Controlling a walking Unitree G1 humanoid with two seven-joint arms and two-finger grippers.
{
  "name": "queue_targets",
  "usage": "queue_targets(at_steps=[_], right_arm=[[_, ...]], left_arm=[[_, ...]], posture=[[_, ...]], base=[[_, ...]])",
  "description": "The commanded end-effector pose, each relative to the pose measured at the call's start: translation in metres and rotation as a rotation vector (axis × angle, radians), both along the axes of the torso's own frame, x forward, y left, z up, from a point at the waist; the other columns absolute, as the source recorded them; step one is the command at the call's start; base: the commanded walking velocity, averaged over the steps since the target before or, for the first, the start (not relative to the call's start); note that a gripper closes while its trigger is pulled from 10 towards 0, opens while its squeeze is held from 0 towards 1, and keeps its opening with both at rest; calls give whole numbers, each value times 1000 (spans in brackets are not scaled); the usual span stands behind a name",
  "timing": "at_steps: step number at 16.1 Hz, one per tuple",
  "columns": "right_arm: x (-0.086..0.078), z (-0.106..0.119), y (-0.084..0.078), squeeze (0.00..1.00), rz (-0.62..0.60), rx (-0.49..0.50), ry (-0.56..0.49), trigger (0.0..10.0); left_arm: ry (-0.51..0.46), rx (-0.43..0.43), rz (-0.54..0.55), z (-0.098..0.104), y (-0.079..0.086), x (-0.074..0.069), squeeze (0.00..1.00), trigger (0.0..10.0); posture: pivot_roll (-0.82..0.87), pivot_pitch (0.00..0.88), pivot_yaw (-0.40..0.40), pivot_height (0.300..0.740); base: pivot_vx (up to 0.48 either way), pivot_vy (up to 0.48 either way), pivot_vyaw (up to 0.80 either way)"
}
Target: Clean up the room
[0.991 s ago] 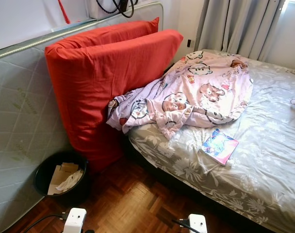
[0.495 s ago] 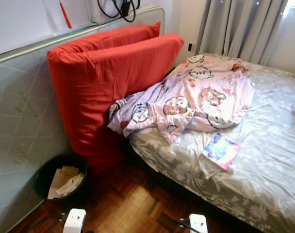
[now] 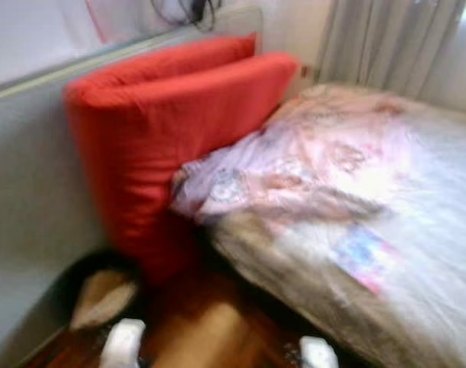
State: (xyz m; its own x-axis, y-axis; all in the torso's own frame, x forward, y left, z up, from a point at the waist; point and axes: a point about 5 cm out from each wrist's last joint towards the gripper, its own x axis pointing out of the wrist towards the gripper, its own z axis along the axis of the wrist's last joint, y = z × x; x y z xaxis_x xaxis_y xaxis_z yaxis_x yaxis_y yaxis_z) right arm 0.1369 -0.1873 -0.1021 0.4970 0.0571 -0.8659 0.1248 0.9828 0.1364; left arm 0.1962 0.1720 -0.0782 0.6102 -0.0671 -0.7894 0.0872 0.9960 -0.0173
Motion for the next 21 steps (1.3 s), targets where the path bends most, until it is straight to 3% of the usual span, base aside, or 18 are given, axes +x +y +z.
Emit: queue_targets(at_steps=[1, 14, 17, 21], right_arm=[[19, 6, 12, 0, 13, 24, -60, 10000], [20, 6, 12, 0, 12, 21, -62, 10000], [19, 6, 12, 0, 5, 20, -59, 10000], [18, 5, 13, 0, 26, 14, -41, 10000]], left_arm=[[72, 37, 31, -8, 18, -20, 0, 10000], [75, 31, 34, -9, 17, -21, 0, 10000], [81, 44, 22, -9, 18, -22, 0, 10000], [80, 34, 32, -10, 18, -24, 0, 10000]], posture=[[8, 0, -18, 740], [6, 0, -20, 740], [6, 0, -20, 740], [6, 0, -17, 740]], base=[[304, 0, 0], [311, 0, 0], [0, 0, 0], [0, 0, -684]])
